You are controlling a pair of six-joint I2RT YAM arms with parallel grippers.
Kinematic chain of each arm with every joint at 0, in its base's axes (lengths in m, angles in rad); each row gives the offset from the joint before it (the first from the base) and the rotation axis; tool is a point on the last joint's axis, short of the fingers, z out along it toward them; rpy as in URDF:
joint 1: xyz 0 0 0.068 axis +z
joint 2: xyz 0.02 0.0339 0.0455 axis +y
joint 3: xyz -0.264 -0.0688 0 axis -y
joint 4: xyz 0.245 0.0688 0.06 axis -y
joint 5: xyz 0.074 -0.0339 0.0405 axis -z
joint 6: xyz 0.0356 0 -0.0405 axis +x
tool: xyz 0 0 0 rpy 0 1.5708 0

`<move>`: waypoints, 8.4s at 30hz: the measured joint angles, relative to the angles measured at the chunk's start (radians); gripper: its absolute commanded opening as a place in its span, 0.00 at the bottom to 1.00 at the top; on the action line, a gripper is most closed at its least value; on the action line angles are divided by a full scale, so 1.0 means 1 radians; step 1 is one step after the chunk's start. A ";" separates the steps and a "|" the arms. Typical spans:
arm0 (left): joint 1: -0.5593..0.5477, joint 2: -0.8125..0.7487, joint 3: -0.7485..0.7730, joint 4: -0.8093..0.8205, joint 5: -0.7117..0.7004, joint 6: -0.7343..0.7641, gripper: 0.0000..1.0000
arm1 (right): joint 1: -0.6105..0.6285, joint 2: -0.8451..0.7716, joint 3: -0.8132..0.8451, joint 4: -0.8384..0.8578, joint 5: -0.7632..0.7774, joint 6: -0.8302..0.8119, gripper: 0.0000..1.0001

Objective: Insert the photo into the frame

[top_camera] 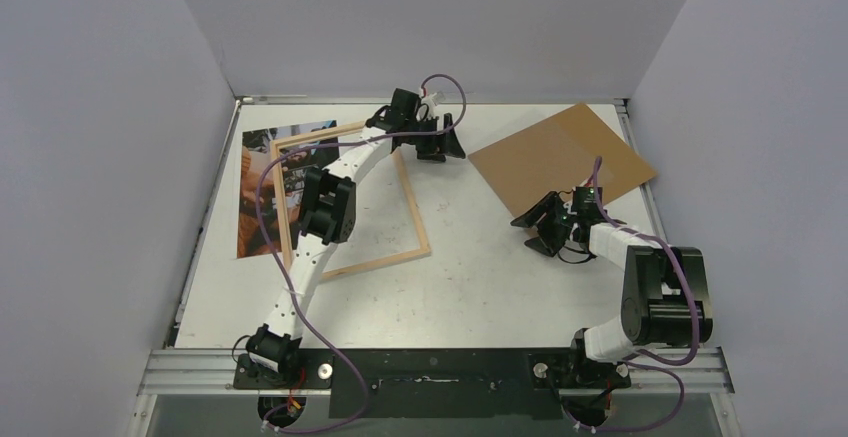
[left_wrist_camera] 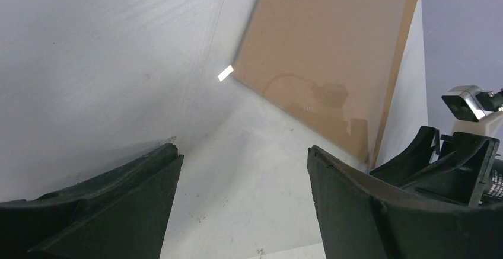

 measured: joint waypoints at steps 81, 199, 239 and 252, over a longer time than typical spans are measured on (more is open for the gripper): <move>0.189 -0.450 -0.715 -0.159 -0.023 0.026 0.62 | 0.230 0.082 0.051 0.061 -0.035 -0.004 0.62; 0.365 -1.629 -0.780 -0.541 -0.282 0.803 0.00 | 0.672 0.386 1.434 -0.343 -0.325 -1.208 0.79; 0.365 -1.654 -0.851 -0.343 -0.034 1.095 0.00 | 0.686 0.385 1.429 -0.652 -0.407 -1.524 0.43; 0.365 -1.668 -0.851 -0.353 0.027 1.091 0.00 | 0.695 0.384 1.429 -0.615 -0.405 -1.443 0.18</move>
